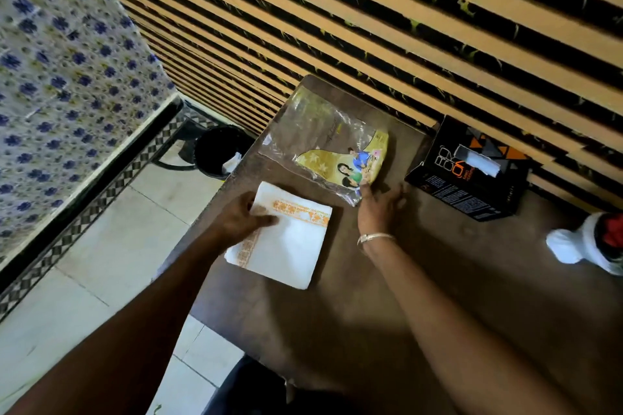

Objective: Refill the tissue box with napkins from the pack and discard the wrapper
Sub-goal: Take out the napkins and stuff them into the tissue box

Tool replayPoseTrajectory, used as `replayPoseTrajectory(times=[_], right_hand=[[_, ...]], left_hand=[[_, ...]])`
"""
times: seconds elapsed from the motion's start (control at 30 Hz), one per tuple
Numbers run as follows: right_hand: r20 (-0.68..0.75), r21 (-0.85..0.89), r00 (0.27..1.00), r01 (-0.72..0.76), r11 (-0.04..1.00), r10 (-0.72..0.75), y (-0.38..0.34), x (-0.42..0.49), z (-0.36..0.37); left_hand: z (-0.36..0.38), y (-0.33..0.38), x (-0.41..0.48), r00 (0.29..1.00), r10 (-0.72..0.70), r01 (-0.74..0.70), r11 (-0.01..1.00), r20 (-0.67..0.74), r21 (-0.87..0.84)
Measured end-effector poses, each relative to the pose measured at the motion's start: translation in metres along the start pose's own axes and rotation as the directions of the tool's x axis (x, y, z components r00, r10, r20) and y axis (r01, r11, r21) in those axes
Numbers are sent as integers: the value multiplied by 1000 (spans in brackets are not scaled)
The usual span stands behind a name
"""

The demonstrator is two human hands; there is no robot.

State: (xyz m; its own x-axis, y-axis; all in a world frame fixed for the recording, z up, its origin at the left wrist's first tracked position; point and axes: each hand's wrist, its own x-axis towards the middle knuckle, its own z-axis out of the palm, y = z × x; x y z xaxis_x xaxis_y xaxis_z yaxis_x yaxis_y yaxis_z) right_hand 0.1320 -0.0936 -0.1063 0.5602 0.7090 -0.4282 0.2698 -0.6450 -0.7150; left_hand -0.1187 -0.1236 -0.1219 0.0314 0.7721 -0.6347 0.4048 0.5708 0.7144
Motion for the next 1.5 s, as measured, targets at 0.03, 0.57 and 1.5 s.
replayPoseTrajectory(times=[0.03, 0.57, 1.5], right_hand=[[19, -15, 1000, -1, 1000, 1, 10, -14, 2], [405, -190, 874, -206, 960, 268, 50, -105, 49], [-145, 256, 985, -53, 965, 93, 31, -26, -69]], left_hand=[[1, 0, 1, 996, 7, 0, 998, -92, 66], [44, -4, -1, 930, 64, 115, 886, -363, 450], [110, 69, -14, 789, 554, -348, 759, -265, 551]])
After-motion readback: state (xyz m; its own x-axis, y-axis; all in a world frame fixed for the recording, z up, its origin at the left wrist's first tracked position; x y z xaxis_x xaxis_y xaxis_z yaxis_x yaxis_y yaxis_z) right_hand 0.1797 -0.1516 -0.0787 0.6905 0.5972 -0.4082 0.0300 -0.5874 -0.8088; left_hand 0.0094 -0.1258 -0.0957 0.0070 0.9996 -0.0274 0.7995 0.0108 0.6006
